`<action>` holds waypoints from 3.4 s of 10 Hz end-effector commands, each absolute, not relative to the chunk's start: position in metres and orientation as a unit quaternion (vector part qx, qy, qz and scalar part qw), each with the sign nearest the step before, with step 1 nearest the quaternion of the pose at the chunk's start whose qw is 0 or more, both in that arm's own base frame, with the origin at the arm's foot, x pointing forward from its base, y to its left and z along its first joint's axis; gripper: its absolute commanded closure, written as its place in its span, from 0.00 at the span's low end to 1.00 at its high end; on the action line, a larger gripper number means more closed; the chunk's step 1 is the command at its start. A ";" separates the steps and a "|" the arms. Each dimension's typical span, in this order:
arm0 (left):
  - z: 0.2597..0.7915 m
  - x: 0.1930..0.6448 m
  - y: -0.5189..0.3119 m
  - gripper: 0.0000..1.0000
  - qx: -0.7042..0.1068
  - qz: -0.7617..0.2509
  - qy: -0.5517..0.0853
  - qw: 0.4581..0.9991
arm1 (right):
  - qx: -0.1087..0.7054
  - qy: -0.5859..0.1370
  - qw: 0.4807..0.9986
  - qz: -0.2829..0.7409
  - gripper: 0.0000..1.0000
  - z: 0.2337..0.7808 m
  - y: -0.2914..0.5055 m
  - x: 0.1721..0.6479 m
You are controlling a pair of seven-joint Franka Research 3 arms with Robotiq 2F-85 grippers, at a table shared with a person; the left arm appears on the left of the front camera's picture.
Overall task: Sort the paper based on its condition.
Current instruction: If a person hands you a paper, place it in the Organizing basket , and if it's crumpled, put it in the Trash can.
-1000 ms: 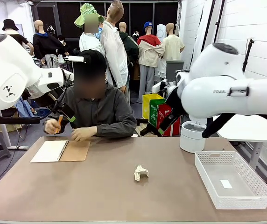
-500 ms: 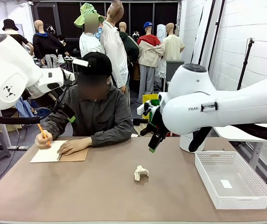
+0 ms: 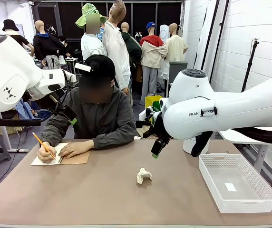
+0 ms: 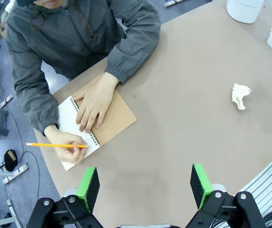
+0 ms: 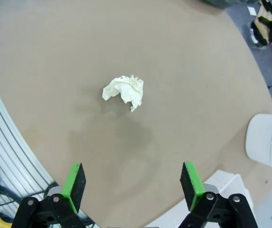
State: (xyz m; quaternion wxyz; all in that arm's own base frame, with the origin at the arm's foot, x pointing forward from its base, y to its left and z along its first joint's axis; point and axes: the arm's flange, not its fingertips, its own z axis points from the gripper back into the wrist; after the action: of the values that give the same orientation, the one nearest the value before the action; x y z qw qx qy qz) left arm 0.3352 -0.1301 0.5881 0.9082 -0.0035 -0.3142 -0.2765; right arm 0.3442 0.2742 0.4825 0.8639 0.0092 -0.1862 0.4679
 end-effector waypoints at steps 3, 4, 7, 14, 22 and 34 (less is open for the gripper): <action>0.590 0.336 -0.130 0.00 -0.003 -0.276 -0.314 0.909 | 0.009 -0.186 0.864 0.468 0.00 0.483 0.275 0.344; 0.590 0.336 -0.130 0.00 -0.003 -0.276 -0.314 0.909 | 0.010 -0.184 0.865 0.466 0.00 0.468 0.286 0.351; 0.590 0.336 -0.130 0.00 -0.003 -0.276 -0.314 0.909 | 0.017 -0.164 0.867 0.470 0.00 0.426 0.316 0.362; 0.590 0.336 -0.130 0.00 -0.003 -0.276 -0.314 0.909 | -0.026 -0.138 0.868 0.475 0.00 0.382 0.352 0.400; 0.590 0.336 -0.130 0.00 -0.003 -0.276 -0.314 0.909 | -0.029 -0.089 0.859 0.504 0.00 0.333 0.360 0.415; 0.590 0.336 -0.130 0.00 -0.003 -0.276 -0.314 0.909 | -0.055 -0.082 0.856 0.508 0.00 0.316 0.369 0.435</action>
State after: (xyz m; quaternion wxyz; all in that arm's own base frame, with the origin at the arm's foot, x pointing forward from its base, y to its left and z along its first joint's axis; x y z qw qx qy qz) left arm 0.3352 -0.1302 0.5882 0.9082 -0.0035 -0.3142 -0.2766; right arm 0.4292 0.3612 0.3210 0.8527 -0.0391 -0.0833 0.5142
